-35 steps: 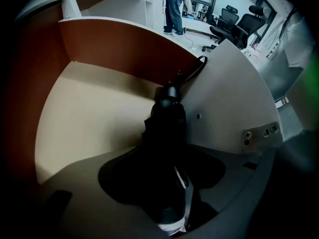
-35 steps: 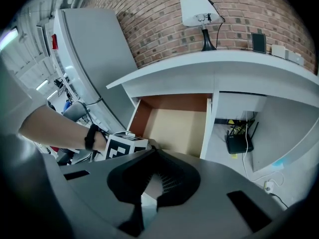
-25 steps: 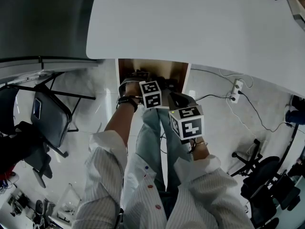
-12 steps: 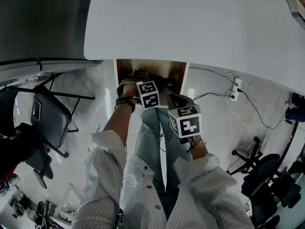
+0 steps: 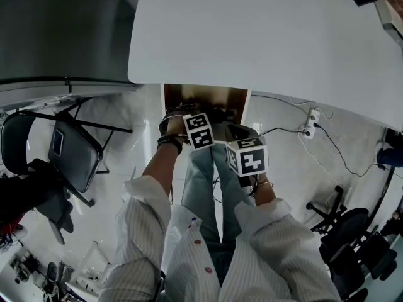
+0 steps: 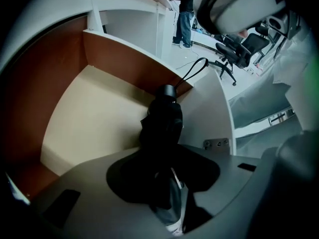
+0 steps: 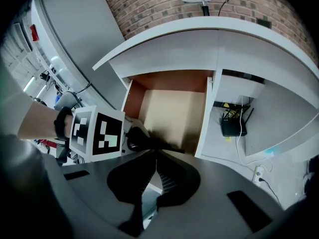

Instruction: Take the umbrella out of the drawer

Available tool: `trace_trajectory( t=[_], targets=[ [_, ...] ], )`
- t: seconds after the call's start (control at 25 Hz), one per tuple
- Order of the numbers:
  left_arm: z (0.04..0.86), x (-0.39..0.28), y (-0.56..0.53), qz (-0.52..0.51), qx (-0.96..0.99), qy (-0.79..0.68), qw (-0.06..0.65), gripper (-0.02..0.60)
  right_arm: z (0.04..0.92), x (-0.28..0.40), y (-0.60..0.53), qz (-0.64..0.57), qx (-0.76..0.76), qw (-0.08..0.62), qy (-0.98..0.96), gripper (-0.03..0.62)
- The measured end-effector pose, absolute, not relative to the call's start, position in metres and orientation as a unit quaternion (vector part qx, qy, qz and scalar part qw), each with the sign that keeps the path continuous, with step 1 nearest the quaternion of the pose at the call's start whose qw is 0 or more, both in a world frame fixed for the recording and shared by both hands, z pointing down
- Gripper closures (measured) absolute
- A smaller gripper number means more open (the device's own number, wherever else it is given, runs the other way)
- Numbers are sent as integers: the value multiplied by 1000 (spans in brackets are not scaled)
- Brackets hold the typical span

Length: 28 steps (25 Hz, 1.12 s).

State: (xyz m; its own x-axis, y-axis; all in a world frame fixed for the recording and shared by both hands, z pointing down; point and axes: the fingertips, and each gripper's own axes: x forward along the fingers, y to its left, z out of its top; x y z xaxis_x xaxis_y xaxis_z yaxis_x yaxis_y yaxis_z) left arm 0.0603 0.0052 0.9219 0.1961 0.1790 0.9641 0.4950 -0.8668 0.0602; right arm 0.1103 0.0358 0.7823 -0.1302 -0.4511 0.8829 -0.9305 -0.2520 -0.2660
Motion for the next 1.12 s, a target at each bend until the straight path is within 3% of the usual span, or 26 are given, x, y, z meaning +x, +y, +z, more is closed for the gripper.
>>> trace_trajectory(
  t=[0.6, 1.12],
  targets=[
    [817, 68, 8, -571, -807, -149, 16, 420, 697, 125, 12, 475, 615, 249, -578, 559],
    [708, 55, 0, -529, -840, -114, -16, 420, 601, 123, -22, 430, 606, 247, -621, 559]
  ],
)
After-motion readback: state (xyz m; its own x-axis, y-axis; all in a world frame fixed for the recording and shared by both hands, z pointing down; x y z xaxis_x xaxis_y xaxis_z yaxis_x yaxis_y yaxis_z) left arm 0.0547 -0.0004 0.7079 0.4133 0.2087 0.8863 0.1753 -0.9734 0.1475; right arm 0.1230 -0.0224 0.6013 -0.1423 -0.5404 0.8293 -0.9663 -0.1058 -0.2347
